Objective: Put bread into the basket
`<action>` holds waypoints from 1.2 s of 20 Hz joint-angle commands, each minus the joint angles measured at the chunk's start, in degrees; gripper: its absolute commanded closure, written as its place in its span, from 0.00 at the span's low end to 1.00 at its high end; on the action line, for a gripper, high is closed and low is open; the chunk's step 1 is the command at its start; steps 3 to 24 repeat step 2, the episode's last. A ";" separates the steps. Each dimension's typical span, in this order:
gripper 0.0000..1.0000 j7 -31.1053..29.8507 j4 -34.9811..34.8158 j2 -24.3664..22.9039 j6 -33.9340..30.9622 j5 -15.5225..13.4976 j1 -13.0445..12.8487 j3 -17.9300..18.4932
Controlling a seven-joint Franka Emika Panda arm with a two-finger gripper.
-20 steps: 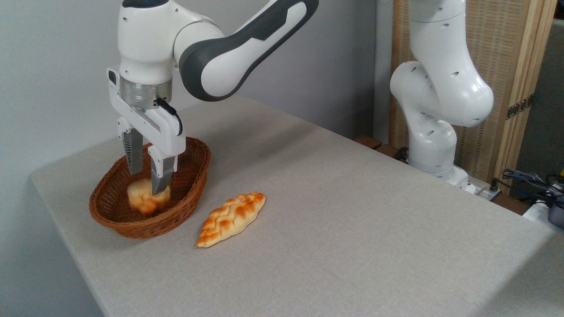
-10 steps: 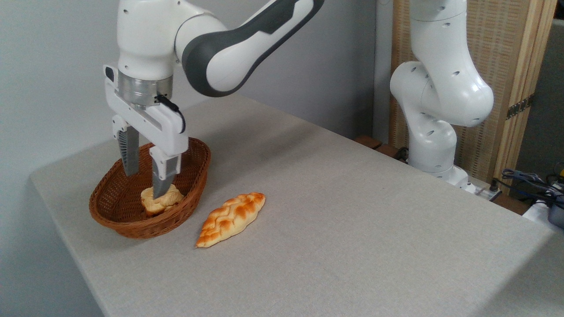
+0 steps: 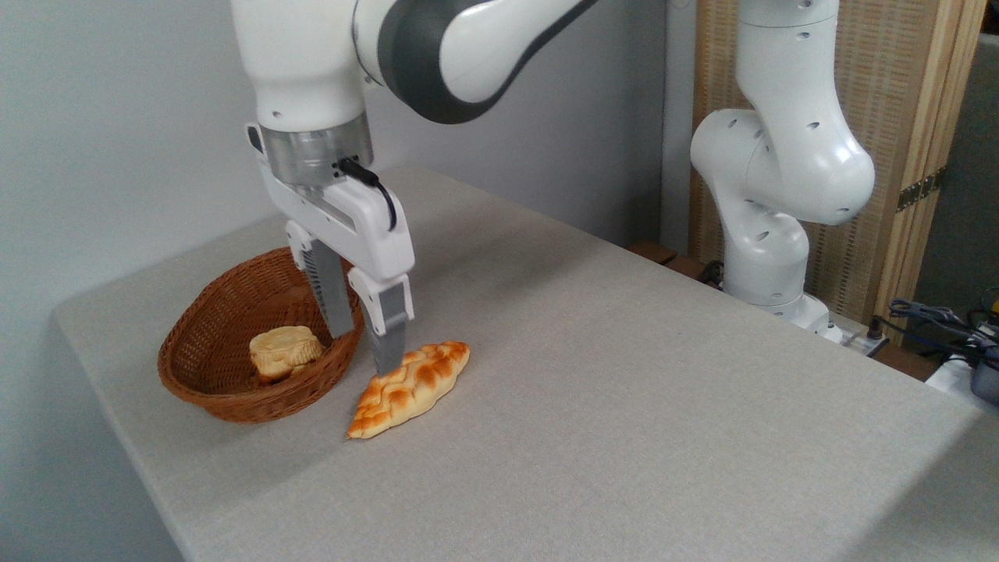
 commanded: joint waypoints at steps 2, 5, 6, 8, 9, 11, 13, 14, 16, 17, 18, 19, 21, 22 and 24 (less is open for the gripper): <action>0.00 2.43 0.18 -0.37 -0.89 -0.30 -0.53 3.00; 0.00 2.43 0.18 -0.37 -0.89 -0.30 -0.53 3.00; 0.00 2.43 0.18 -0.37 -0.89 -0.30 -0.53 3.00; 0.00 2.43 0.18 -0.37 -0.89 -0.30 -0.53 3.00; 0.00 2.43 0.18 -0.37 -0.89 -0.30 -0.53 3.00; 0.00 2.43 0.18 -0.37 -0.89 -0.30 -0.53 3.00; 0.00 2.43 0.18 -0.37 -0.89 -0.30 -0.53 3.00; 0.00 2.43 0.18 -0.37 -0.89 -0.30 -0.53 3.00; 0.00 2.43 0.18 -0.37 -0.89 -0.30 -0.53 3.00; 0.00 2.43 0.18 -0.37 -0.89 -0.30 -0.53 3.00; 0.00 2.43 0.18 -0.37 -0.89 -0.30 -0.53 3.00; 0.00 2.43 0.18 -0.37 -0.89 -0.30 -0.53 3.00; 0.00 2.43 0.18 -0.37 -0.89 -0.30 -0.53 3.00; 0.00 2.43 0.18 -0.37 -0.89 -0.30 -0.53 3.00; 0.00 2.43 0.18 -0.37 -0.89 -0.30 -0.53 3.00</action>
